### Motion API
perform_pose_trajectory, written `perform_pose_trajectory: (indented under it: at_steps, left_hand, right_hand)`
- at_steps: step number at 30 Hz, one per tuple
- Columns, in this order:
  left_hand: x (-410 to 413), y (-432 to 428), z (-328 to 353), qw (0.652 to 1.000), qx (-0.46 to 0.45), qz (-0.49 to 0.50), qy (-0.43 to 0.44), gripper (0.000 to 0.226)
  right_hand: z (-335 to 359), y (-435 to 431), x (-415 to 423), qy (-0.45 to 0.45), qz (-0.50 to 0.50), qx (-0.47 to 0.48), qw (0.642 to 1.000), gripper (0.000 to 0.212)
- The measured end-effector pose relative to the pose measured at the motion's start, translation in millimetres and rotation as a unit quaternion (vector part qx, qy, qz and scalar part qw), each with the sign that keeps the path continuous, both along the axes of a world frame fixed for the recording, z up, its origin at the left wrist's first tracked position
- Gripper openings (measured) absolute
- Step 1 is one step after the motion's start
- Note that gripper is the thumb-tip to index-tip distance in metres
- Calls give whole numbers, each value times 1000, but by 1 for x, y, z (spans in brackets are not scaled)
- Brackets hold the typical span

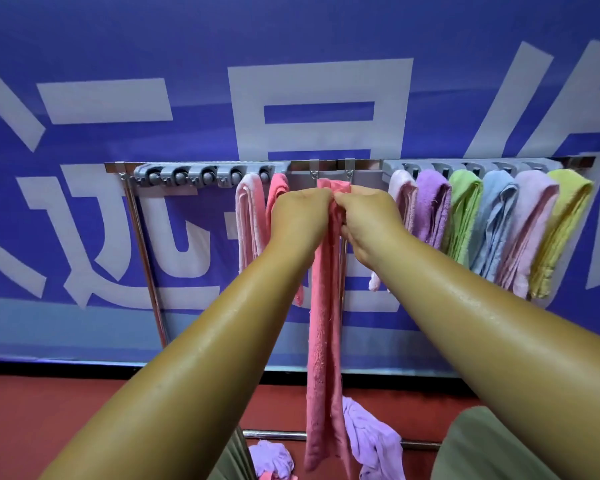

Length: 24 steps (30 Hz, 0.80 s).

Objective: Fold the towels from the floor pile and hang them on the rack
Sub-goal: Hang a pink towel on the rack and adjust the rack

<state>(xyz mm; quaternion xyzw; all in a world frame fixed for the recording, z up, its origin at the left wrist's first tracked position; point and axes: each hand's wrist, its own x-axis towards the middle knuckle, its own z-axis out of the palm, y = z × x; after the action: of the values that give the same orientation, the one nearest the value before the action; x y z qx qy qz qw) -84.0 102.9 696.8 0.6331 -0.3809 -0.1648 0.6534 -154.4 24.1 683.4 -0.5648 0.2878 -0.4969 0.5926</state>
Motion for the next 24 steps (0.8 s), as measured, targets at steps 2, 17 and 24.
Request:
perform_pose_trajectory:
  at_steps: [2, 17, 24]
  left_hand:
    - [-5, -2, -3, 1000, -3, 25, -3, 32]
    - [-11, 14, 3, 991, 20, -58, -117, 51]
    - [9, 12, 16, 983, 90, -90, -134, 60]
  right_hand:
    - [-4, -1, 2, 9, 7, -25, 1000, 25]
    - [-8, -2, -11, 67, 59, -116, 989, 52]
    - [-9, -4, -12, 126, -5, -186, 974, 44]
